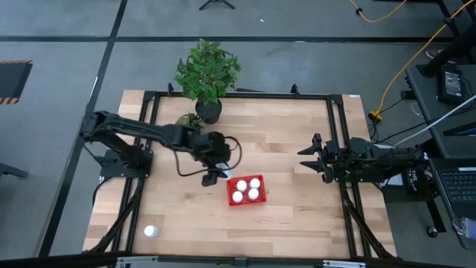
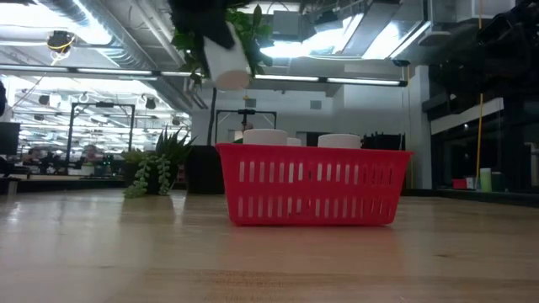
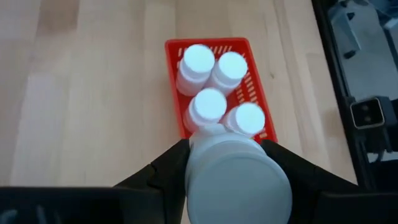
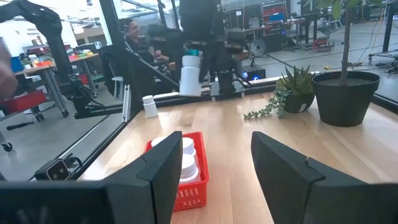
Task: Pick and place pill bottles into a basket
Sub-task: Put the white pill bottles into the red bin
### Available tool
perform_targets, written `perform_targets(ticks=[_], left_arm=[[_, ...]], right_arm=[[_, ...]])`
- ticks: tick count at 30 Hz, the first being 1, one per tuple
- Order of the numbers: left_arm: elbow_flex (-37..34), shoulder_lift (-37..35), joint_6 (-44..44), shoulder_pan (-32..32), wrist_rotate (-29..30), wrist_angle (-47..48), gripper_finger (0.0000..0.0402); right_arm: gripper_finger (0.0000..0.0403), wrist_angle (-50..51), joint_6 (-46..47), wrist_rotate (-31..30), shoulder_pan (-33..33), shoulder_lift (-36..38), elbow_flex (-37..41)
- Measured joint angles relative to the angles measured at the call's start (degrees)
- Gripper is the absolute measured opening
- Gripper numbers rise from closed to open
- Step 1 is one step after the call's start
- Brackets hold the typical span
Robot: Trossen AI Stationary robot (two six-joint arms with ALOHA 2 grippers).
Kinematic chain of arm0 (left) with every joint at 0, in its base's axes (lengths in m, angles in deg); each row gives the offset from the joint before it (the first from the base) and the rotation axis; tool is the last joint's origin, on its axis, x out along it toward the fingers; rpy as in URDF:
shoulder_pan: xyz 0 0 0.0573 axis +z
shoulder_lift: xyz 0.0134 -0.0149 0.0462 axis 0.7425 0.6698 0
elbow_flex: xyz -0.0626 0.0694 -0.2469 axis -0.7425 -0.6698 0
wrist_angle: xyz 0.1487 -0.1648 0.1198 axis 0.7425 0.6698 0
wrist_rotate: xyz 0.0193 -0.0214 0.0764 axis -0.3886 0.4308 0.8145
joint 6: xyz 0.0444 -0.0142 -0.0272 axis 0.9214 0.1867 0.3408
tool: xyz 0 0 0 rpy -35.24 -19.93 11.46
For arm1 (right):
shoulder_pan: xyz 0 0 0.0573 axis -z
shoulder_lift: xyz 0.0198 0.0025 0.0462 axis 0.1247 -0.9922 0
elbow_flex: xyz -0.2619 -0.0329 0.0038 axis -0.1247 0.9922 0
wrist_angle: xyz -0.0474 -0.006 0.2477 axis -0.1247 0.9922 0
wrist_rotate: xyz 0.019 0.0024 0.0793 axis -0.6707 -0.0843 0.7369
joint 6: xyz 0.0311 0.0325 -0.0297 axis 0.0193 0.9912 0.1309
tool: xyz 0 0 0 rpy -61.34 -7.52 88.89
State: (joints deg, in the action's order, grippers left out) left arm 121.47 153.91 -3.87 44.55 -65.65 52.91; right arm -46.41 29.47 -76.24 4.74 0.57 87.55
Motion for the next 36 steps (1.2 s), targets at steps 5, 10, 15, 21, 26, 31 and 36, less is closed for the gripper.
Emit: perform_targets(ticks=[5, 10, 15, 21, 26, 31, 36], left_arm=[[4.33, 5.75, -1.49, -1.35, -0.04, -0.24, 0.0168], [6.6, 10.15, -1.62, -3.16, -0.05, -0.27, 0.0168], [6.88, 12.14, -1.7, -3.85, 0.22, -0.31, 0.0168], [6.88, 12.16, -1.81, -3.64, 2.52, -0.09, 0.0168], [6.88, 12.16, 0.01, -3.63, 3.16, 1.76, 0.0168], [6.88, 12.16, 0.8, -3.53, 3.41, 2.6, 0.0168], [6.83, 13.15, 1.37, -3.5, 3.53, 2.7, 0.0168]], right_arm=[[0.0194, -0.02, 0.01, 0.01, -0.01, 0.0, 0.0], [0.0194, 0.0, 0.04, 0.0, 0.01, 0.0, 0.0], [0.0194, -0.02, 0.07, 0.02, -0.01, 0.0, 0.0], [0.0194, 0.0, 0.05, 0.0, 0.0, 0.0, 0.0], [0.0194, 0.0, 0.02, 0.0, -0.01, 0.0, 0.0], [0.0194, -0.01, 0.01, 0.0, 0.0, 0.0, 0.0], [0.0194, 0.0, 0.0, 0.02, -0.01, 0.0, 0.0]])
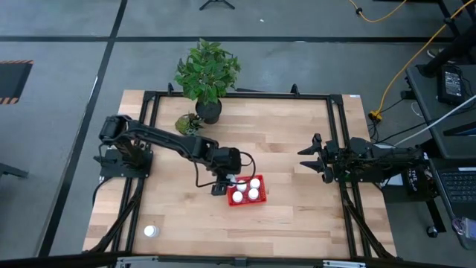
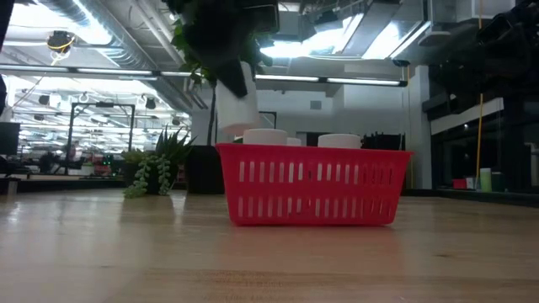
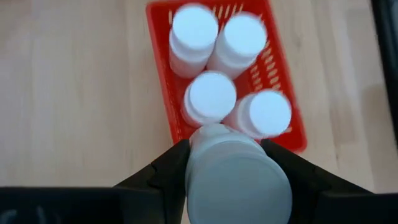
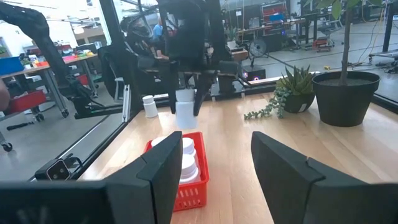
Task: Pick and place pill bottles into a basket
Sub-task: Put the white pill bottles into the red bin
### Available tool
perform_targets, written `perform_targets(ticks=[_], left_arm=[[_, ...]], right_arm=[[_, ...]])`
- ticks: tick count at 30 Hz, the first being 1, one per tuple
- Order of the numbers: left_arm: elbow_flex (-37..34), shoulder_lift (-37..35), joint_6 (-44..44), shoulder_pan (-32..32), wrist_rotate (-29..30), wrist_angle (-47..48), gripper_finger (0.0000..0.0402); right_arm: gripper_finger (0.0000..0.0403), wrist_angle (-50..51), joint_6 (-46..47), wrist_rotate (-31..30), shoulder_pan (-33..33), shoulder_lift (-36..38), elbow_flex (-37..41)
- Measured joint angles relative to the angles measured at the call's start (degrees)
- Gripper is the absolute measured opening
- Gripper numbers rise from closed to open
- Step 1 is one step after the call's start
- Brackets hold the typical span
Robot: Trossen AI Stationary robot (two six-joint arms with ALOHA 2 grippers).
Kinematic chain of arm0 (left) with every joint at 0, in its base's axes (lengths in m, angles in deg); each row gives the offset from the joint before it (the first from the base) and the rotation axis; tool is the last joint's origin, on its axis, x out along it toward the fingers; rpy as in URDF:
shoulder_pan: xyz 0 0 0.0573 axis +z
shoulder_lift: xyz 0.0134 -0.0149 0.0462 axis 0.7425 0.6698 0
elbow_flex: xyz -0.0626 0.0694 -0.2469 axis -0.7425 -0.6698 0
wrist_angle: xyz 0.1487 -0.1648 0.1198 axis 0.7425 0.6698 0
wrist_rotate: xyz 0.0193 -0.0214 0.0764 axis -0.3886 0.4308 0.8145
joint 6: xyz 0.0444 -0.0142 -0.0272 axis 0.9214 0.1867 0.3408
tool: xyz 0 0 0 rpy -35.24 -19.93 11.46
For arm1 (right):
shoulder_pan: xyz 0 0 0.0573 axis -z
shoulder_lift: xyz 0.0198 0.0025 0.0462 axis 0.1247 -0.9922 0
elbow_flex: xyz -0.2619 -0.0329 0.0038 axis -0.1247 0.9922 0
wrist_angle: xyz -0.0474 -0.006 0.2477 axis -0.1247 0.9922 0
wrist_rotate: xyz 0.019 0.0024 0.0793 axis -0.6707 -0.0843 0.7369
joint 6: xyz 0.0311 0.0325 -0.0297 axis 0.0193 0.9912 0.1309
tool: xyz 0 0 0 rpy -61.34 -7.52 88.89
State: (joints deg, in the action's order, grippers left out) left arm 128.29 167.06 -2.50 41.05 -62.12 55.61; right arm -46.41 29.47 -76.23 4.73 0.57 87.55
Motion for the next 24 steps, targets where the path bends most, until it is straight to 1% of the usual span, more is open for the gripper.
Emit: perform_targets(ticks=[12, 24], left_arm=[[0.01, 4.54, 0.02, -0.03, -0.51, -0.29, 0.0168], [-0.01, 5.59, 0.45, -0.13, -0.9, -2.04, 0.0168]], right_arm=[[0.0194, 0.0, 0.06, -0.02, 0.0, 0.02, 0.0], [0.0194, 0.0, 0.04, 0.0, 0.0, 0.02, 0.0]])
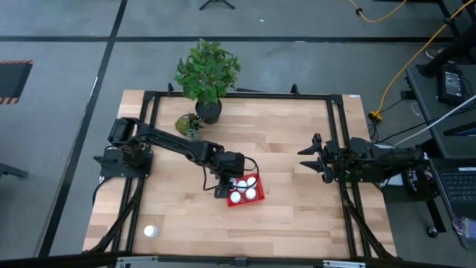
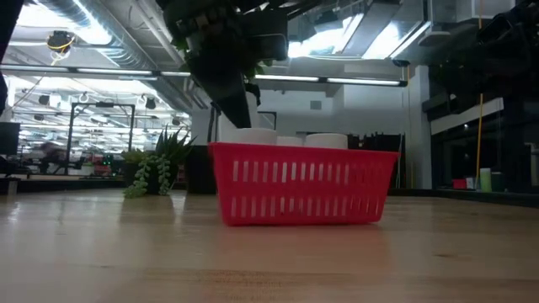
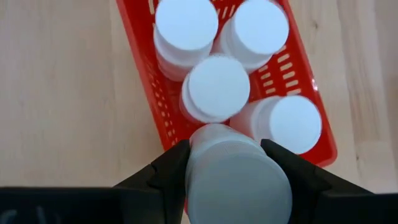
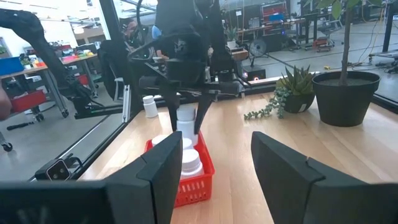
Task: Pick and place pill bottles into a basket
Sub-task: Put the white pill bottles into the red bin
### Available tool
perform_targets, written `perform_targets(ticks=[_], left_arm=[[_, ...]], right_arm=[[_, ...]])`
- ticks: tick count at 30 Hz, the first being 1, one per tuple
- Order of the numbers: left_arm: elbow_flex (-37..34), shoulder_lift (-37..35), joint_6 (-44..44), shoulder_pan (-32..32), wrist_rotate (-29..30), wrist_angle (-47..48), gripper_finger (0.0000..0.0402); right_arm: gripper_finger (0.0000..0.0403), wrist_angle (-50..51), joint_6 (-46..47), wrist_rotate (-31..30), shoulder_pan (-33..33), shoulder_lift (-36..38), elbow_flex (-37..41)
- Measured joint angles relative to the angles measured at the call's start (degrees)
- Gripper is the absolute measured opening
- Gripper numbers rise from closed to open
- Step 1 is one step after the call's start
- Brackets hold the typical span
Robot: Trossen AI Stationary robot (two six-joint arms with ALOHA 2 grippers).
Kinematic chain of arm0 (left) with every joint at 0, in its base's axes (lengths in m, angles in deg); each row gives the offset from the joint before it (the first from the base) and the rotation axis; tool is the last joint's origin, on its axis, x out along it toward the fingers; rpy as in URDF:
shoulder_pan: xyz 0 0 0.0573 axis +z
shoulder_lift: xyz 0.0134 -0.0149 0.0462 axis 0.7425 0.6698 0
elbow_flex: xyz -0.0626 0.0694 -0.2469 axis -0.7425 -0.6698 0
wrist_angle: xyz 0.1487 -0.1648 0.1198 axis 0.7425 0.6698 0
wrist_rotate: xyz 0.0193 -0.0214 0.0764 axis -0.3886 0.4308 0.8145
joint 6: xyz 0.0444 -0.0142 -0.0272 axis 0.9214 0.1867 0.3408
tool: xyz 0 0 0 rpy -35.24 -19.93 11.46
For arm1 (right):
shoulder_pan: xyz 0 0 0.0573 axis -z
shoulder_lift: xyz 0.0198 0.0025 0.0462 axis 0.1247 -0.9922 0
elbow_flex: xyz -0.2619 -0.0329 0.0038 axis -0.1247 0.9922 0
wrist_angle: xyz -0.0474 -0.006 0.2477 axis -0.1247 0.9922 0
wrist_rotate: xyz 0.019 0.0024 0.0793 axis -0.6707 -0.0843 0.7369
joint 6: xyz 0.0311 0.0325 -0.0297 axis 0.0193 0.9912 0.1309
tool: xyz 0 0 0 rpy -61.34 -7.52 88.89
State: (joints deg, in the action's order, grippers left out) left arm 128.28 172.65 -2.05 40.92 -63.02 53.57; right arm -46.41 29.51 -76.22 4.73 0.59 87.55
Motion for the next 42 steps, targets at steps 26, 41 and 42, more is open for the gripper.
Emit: perform_targets(ticks=[26, 41, 42], left_arm=[[0.03, 4.75, 1.06, 0.0, -3.05, -2.99, 0.0228], [2.34, 4.16, 0.0, 0.19, -2.18, 1.89, 0.0257], [2.87, 4.12, -0.01, 0.2, -2.12, 2.56, 0.0257]], right_arm=[[0.0194, -0.02, -0.02, -0.02, 0.0, -0.02, 0.0], [0.0194, -0.02, 0.03, 0.0, 0.0, 0.0, 0.0], [0.0194, -0.02, 0.01, 0.0, 0.0, 0.0, 0.0]])
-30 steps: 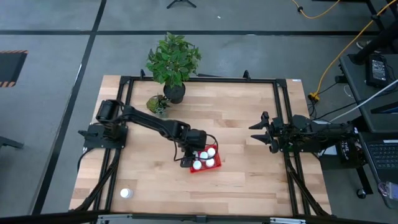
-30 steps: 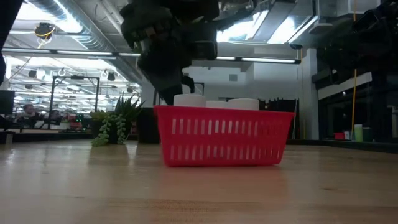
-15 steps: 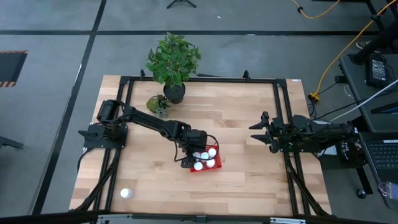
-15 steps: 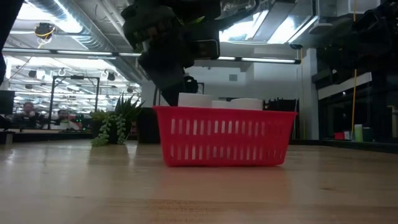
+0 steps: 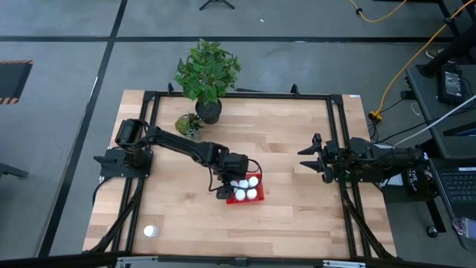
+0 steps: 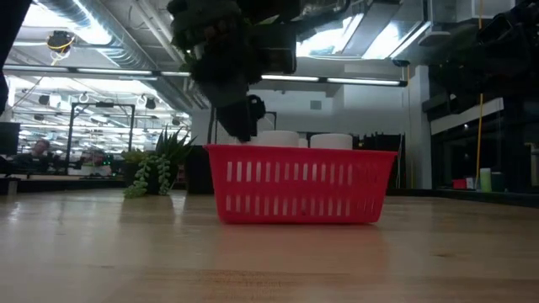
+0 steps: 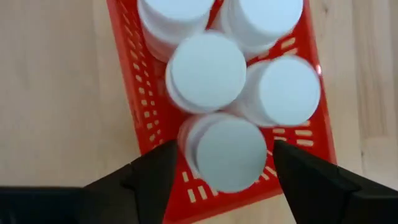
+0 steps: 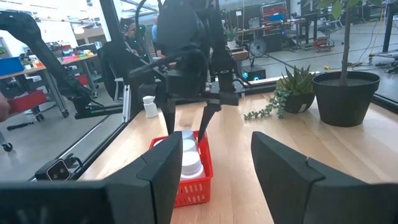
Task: Pick and place pill bottles into a basket
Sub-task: Put the white pill bottles into the red bin
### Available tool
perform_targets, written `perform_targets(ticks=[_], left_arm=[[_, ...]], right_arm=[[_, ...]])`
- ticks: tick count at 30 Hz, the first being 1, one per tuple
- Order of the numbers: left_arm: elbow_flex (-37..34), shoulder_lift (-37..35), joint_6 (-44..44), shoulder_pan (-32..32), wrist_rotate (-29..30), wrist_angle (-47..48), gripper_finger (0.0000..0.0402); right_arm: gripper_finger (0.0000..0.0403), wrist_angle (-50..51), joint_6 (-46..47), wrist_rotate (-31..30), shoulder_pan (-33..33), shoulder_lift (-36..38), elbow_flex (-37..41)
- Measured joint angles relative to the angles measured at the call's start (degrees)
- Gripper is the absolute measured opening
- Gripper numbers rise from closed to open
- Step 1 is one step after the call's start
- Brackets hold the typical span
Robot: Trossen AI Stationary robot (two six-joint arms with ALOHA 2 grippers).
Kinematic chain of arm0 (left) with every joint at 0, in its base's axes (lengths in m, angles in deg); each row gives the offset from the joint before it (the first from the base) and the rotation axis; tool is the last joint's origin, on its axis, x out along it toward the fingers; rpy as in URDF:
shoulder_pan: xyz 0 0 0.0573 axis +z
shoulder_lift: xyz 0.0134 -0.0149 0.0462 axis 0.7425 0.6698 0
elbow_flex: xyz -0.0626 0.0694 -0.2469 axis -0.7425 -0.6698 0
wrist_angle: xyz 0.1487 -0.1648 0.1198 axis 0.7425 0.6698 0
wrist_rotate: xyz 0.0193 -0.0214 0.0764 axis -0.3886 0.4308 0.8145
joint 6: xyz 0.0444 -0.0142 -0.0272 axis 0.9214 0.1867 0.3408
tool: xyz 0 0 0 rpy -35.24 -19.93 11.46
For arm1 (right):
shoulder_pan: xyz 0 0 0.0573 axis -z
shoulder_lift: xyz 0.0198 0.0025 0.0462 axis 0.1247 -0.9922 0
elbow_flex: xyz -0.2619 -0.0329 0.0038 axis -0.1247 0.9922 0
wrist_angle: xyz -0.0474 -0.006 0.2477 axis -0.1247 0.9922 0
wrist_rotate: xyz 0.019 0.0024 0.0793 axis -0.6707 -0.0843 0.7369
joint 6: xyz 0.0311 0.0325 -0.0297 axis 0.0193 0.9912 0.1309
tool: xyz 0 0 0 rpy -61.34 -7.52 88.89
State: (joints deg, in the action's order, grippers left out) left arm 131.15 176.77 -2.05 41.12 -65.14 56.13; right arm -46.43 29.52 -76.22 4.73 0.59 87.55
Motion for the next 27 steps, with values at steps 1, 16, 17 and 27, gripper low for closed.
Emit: perform_targets(ticks=[1, 16, 17, 27], left_arm=[[0.68, 0.01, 0.01, 0.0, 0.02, 0.36, 0.0257], [23.84, -0.1, 5.5, -3.73, -5.46, 29.4, 0.0258], [25.26, -0.1, 4.93, -4.65, -6.11, 31.5, 0.0258], [30.53, -3.27, -11.35, -19.27, 1.79, 40.56, 0.025]], right_arm=[[0.0194, 0.0, -0.05, 0.0, 0.0, 0.0, 0.0], [0.0194, 0.0, -0.03, 0.0, 0.0, 0.0, 0.0], [0.0194, 0.0, 0.01, 0.0, 0.0, 0.0, 0.0], [0.0194, 0.0, 0.02, 0.0, 0.0, 0.0, 0.0]])
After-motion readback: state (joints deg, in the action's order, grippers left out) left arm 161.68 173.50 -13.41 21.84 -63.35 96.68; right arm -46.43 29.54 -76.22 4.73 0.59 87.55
